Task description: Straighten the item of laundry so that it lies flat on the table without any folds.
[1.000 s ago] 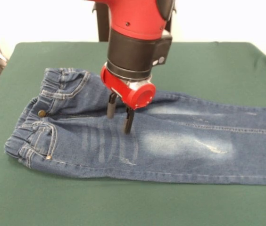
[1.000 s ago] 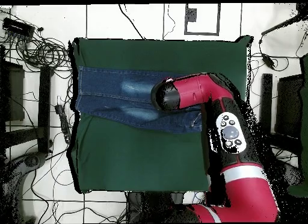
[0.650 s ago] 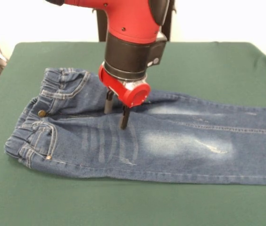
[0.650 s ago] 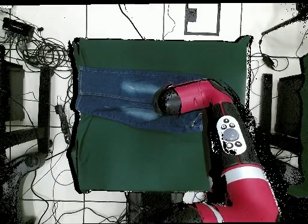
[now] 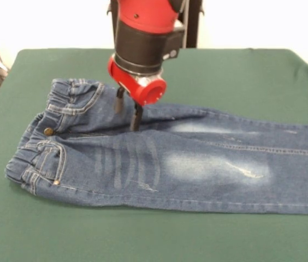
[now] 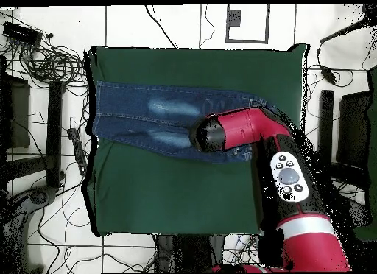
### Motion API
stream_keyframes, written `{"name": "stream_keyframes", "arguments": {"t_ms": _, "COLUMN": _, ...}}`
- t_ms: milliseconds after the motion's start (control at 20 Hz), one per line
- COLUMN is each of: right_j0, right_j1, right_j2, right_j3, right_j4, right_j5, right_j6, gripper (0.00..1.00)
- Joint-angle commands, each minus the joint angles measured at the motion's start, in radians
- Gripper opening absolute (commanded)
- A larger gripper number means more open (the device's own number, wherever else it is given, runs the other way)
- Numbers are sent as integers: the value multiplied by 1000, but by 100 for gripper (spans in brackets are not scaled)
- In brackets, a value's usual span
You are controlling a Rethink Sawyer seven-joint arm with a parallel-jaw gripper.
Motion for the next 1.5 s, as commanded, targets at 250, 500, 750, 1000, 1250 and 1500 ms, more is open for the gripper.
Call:
{"name": "stream_keyframes", "arguments": {"t_ms": 250, "right_j0": -41, "right_j1": 25, "right_j2": -10, "right_j3": 105, "right_j4": -52, "right_j5": -20, "right_j6": -190, "gripper": 100}}
{"name": "stream_keyframes", "arguments": {"t_ms": 500, "right_j0": -60, "right_j1": 75, "right_j2": -25, "right_j3": 87, "right_j4": -103, "right_j5": -88, "right_j6": -177, "gripper": 100}}
{"name": "stream_keyframes", "arguments": {"t_ms": 750, "right_j0": -64, "right_j1": 105, "right_j2": -30, "right_j3": 94, "right_j4": -118, "right_j5": -132, "right_j6": -148, "gripper": 100}}
{"name": "stream_keyframes", "arguments": {"t_ms": 1000, "right_j0": -71, "right_j1": 106, "right_j2": -22, "right_j3": 137, "right_j4": -105, "right_j5": -115, "right_j6": -155, "gripper": 100}}
{"name": "stream_keyframes", "arguments": {"t_ms": 1250, "right_j0": -81, "right_j1": 74, "right_j2": -23, "right_j3": 196, "right_j4": -81, "right_j5": -24, "right_j6": -209, "gripper": 100}}
{"name": "stream_keyframes", "arguments": {"t_ms": 1500, "right_j0": -83, "right_j1": 22, "right_j2": -34, "right_j3": 224, "right_j4": -28, "right_j5": 168, "right_j6": -288, "gripper": 100}}
